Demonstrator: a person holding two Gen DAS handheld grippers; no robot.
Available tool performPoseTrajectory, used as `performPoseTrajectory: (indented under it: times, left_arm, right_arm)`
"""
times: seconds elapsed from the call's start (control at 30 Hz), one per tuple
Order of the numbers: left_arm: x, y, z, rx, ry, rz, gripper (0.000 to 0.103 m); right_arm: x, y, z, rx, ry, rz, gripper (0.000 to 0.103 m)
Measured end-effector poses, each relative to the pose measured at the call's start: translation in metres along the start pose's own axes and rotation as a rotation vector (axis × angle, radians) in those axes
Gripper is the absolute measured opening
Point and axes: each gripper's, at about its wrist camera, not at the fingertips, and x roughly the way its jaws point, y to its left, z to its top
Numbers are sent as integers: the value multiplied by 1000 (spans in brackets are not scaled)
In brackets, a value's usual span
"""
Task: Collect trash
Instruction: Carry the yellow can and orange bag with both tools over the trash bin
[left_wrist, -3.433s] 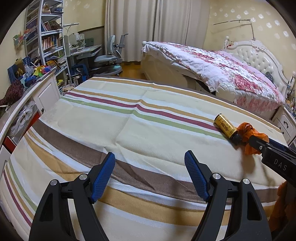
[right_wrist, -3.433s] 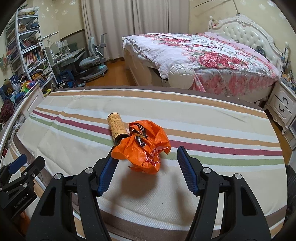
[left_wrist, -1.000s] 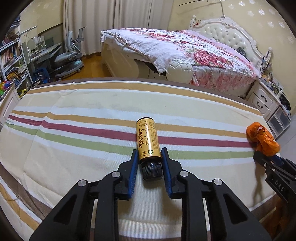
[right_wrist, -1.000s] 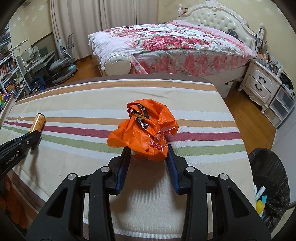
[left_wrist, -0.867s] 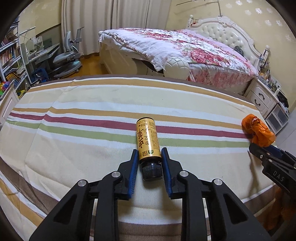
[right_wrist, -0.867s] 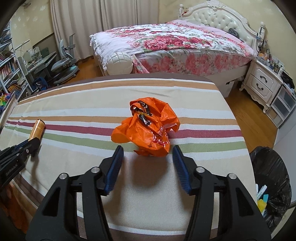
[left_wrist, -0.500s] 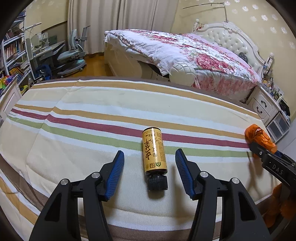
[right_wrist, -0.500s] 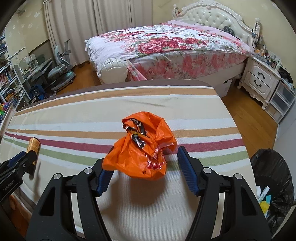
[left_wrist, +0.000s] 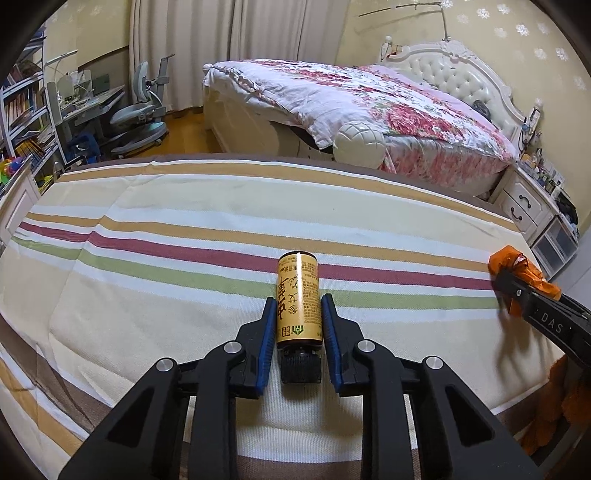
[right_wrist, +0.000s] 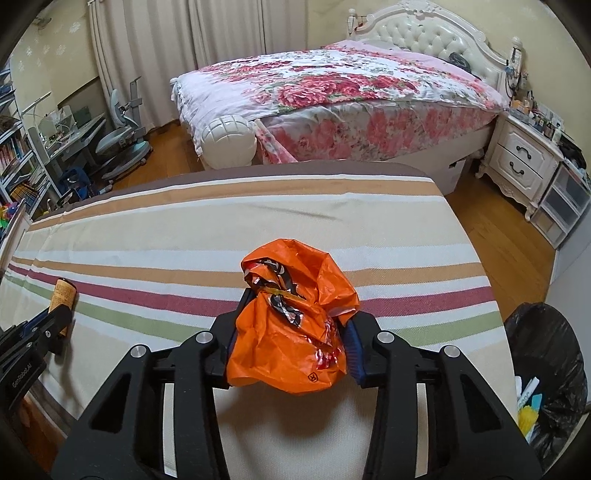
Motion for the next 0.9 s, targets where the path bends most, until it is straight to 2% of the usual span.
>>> performPoseTrajectory:
  times: [0.3,0.9]
  left_arm:
    - [-17,-12,-13,28,-23,2,25]
    - [-50,-52,-54,67,-38,-52,25]
  right_arm:
    - [-26,4,-23,-23,-5,18,42]
    - [-80,-7,-70,-53,-27,26,42]
